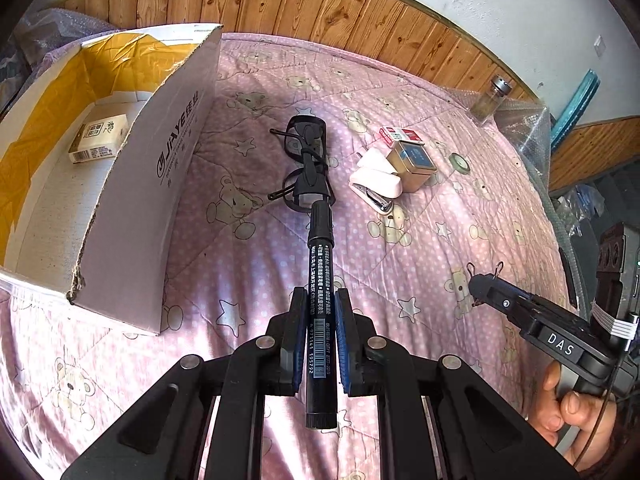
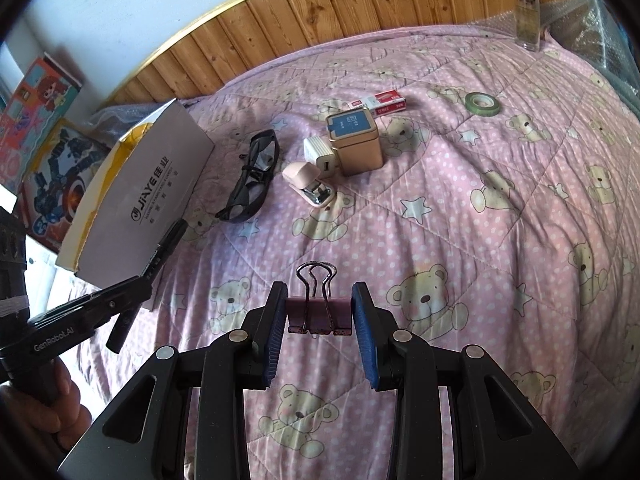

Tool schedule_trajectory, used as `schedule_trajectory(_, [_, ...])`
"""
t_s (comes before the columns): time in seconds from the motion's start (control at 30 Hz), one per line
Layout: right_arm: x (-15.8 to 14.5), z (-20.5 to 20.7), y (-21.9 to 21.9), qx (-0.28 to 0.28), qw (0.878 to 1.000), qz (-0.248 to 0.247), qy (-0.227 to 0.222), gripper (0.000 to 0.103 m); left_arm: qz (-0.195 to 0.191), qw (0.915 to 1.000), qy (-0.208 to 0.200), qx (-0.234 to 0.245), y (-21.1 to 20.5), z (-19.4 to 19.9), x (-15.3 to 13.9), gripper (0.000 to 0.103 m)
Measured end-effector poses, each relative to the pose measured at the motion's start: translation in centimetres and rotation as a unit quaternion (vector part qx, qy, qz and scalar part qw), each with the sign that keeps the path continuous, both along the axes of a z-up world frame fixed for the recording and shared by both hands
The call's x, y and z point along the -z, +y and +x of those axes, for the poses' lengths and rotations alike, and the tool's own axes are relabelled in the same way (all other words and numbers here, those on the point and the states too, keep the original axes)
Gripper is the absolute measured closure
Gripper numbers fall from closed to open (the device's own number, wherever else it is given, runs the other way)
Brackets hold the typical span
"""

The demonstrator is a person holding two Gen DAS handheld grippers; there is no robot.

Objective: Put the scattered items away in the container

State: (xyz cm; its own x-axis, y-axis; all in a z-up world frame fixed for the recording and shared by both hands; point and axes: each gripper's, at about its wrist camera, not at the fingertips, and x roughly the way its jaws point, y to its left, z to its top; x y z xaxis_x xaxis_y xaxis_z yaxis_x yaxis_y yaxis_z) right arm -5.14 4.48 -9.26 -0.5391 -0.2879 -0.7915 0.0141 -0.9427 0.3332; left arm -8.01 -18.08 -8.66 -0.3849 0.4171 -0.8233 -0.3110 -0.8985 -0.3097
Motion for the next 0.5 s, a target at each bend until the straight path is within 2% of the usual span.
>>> schedule_trajectory(0.5, [-1.6,0.8,-3.6,-0.037,0.999,0.005,0.01,0.069,0.03,0.9994,0.015,0.009,-0.5,1.2,-2.1,0.089])
